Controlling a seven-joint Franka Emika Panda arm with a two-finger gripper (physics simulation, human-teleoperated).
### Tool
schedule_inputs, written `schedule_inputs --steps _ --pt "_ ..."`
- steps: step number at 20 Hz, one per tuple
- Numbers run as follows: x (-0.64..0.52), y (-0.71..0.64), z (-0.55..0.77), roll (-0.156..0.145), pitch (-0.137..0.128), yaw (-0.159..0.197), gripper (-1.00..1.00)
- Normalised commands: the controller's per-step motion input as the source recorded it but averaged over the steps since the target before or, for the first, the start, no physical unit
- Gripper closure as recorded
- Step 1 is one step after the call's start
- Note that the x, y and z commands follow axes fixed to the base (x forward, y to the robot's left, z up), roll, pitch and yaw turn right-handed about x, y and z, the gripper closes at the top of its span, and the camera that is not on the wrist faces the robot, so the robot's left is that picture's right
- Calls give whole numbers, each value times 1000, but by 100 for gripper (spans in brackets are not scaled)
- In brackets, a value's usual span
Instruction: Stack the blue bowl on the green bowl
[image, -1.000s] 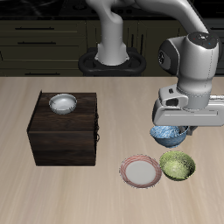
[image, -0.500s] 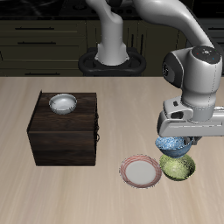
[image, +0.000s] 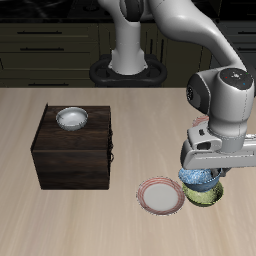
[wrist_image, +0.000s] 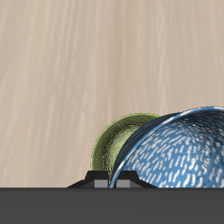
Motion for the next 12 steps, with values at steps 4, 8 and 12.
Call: schedule_inputs --steps 4,8,12 --pt "120 -8 -179 -4 26 6 100" --pt "22 19 -215 -8 46 -4 100" --pt "9 6 -288 -18 79 4 100"
